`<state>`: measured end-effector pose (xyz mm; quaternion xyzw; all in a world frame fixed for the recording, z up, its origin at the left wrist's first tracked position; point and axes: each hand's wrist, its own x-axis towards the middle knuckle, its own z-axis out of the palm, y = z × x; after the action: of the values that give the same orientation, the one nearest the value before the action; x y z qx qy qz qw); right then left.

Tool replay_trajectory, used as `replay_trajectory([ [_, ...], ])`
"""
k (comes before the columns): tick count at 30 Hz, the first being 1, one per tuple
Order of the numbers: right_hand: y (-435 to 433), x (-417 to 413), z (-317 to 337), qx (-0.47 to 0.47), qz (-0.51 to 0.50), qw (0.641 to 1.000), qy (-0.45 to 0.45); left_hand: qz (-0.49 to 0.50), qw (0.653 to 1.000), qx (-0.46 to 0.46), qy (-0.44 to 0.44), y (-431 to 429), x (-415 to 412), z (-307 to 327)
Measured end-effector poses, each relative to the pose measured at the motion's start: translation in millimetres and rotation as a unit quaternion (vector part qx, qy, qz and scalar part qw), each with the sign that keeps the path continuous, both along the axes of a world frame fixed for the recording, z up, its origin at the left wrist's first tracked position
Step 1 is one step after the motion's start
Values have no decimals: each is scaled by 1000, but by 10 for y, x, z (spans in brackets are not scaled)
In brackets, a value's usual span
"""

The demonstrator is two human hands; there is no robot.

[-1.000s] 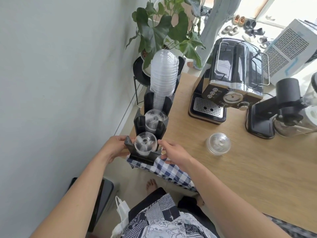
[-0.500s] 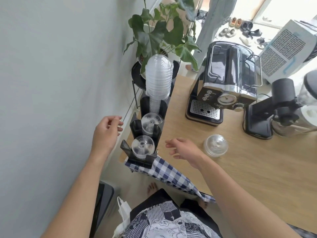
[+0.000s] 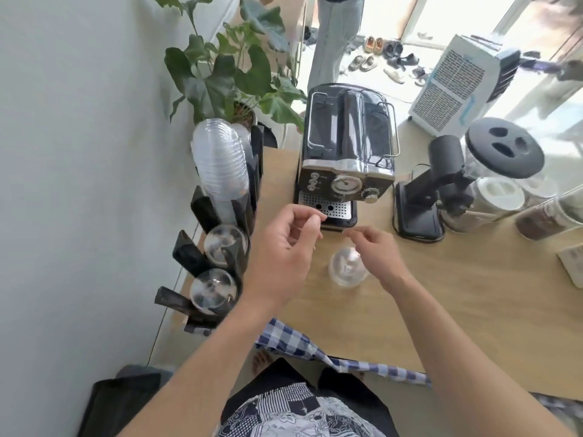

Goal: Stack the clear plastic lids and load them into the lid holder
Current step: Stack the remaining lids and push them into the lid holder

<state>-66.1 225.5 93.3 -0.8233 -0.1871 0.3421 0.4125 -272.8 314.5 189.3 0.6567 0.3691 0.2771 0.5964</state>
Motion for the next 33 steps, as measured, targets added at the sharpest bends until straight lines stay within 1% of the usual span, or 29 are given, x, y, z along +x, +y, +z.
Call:
replay_trajectory([
  [2,-127,114,-40,-10,-8,1000,-9,-16,996,-74,47,-80,256,-274],
  [4,-239,212,-145,-25,-19,999,4,-32,981,-151,120,-106,461,-612],
  [7,-385,298,-338,-57,-15,997,57,-51,951,-211,222,-138,644,-1097],
  [9,-442,323,-451,-75,-10,993,95,-43,937,-240,249,-168,700,-1379],
  [11,-481,338,-550,-88,-1,988,130,-38,930,-264,253,-210,753,-1584],
  [15,-510,403,-756,-102,5,980,168,-33,925,-293,238,-334,895,-1711],
  [18,-489,488,-867,-100,23,979,174,-14,924,-307,227,-403,991,-1833],
  [24,-428,619,-828,-117,55,976,176,46,923,-324,204,-416,1083,-2116],
  [30,-461,597,-896,-109,56,976,181,35,917,-352,184,-348,999,-2383],
  [33,-457,537,-904,-98,51,977,182,22,918,-358,173,-306,958,-2389],
])
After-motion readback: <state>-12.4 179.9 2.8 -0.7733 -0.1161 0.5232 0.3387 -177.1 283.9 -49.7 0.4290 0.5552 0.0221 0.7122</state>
